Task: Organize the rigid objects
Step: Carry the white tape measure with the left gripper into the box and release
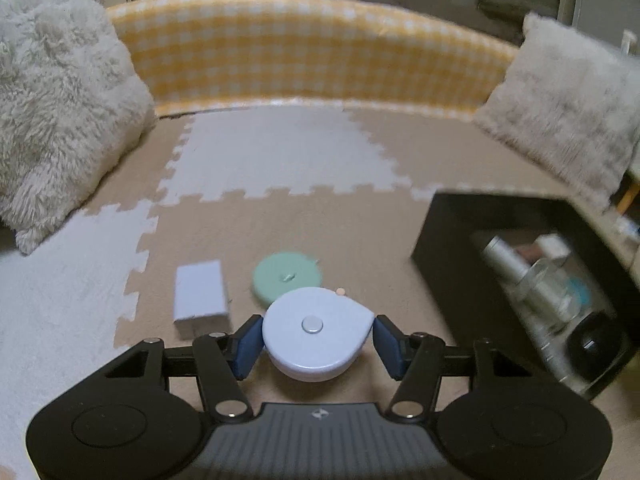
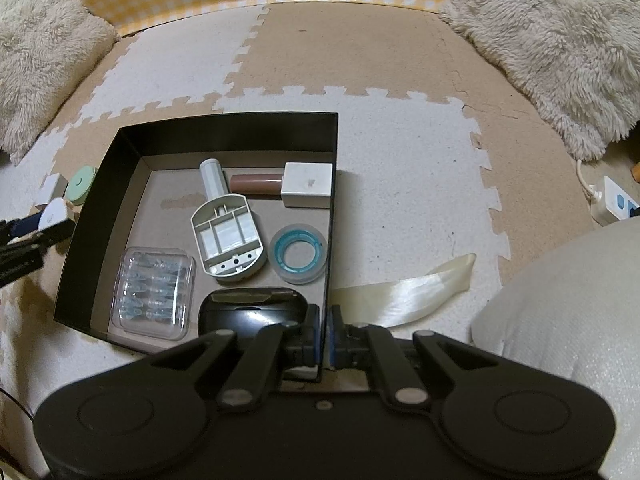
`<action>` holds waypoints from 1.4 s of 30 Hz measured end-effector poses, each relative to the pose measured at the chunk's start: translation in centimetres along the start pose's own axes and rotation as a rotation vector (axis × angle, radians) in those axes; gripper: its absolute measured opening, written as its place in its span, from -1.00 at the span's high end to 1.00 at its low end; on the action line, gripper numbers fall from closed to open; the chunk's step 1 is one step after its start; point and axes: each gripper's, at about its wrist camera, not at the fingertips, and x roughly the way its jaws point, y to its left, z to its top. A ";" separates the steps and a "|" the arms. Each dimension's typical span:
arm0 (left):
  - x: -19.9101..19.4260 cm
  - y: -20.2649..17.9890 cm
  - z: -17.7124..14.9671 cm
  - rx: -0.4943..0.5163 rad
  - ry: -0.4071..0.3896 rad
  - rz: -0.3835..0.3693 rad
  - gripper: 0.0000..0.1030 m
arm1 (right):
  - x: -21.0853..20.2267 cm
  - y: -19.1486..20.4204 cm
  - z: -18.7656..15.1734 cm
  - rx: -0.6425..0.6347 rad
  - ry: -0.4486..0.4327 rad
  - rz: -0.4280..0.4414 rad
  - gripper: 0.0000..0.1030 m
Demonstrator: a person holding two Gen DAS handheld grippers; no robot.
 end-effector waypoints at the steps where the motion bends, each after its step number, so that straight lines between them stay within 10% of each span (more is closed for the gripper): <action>1: -0.4 -0.3 0.3 -0.006 -0.016 -0.014 -0.16 | 0.0 0.0 0.0 0.000 0.000 0.000 0.92; 14: -3.9 -7.6 2.5 0.151 -0.138 -0.194 -0.16 | 0.0 0.1 0.0 -0.001 0.000 -0.001 0.92; 25: -1.7 -11.3 2.2 0.349 -0.183 -0.201 -0.16 | -0.1 0.1 0.0 -0.009 0.001 -0.005 0.92; 42: -0.1 -10.9 2.9 0.251 -0.055 -0.273 -0.41 | 0.1 0.4 0.0 -0.020 0.011 -0.014 0.92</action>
